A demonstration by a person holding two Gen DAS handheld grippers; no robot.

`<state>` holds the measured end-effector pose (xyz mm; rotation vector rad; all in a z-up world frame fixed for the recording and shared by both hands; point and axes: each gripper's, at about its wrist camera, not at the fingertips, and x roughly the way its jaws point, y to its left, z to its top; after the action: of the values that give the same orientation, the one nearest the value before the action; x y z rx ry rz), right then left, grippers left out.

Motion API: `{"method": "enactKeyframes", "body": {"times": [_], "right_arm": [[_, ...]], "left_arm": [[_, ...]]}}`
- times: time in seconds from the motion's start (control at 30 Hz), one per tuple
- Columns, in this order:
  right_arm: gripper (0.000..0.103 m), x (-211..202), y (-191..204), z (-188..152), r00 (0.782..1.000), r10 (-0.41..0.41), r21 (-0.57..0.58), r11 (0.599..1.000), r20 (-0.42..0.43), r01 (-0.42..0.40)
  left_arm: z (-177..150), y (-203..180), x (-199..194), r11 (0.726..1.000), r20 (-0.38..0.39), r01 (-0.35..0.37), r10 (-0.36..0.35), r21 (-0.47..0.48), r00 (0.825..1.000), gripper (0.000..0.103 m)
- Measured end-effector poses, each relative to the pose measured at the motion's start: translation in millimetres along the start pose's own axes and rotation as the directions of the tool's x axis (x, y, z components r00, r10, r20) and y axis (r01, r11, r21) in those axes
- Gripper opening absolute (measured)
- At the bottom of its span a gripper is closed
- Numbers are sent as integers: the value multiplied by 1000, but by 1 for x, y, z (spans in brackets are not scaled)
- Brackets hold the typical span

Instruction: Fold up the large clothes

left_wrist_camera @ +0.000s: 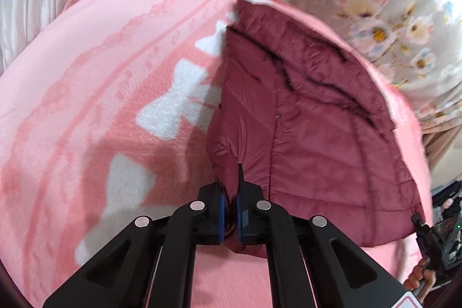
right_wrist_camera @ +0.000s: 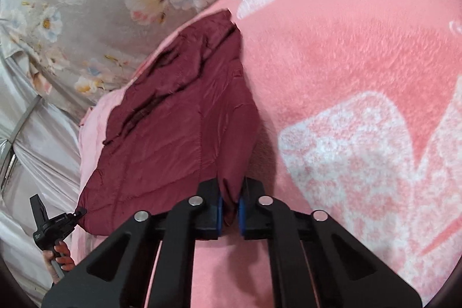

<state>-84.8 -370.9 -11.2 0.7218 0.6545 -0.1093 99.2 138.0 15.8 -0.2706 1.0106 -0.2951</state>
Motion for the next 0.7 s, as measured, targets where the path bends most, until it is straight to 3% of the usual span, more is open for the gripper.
{"method": "enactKeyframes", "body": {"times": [0.13,0.4,0.6,0.7], "right_arm": [[4,-58,13,-7,996,44,-81,996,76,-37],[4,-186,49,-27,958,160,-254,962,237,-98],[4,-205,79,23,900,238,-249,957,365,-151],[4,-176,82,63,890,213,-214,967,402,-135]], "left_arm": [[-11,1,-52,998,41,68,-69,16,997,3],[-47,-2,-179,985,164,162,-170,60,972,3],[-9,-44,-228,976,303,165,-200,139,932,3],[31,-59,-209,982,317,133,-170,135,933,3]]}}
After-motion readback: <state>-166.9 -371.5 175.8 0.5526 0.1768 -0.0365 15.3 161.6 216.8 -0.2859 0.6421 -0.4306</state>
